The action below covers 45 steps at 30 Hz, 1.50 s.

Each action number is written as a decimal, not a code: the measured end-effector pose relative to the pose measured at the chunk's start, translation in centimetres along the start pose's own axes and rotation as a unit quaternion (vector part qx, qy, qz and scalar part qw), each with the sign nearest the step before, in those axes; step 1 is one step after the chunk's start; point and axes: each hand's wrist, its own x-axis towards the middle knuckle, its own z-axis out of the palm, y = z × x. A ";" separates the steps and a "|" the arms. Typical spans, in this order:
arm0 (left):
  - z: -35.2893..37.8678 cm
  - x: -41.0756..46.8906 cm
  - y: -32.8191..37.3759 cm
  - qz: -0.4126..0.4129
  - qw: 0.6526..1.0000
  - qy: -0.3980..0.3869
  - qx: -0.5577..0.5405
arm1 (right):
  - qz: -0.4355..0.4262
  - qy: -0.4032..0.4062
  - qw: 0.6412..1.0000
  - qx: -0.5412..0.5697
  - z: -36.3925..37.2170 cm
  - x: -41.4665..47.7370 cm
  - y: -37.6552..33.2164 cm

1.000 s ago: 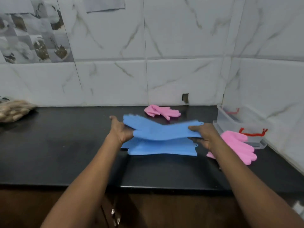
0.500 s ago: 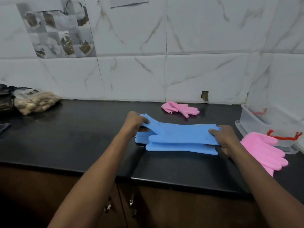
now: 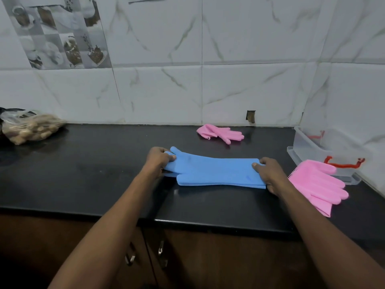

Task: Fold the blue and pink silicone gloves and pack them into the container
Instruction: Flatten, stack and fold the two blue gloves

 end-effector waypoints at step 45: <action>12.0 -9.4 -0.2 0.430 0.738 -0.233 0.464 | 0.076 -0.011 0.975 -0.211 -4.6 -2.8 -2.8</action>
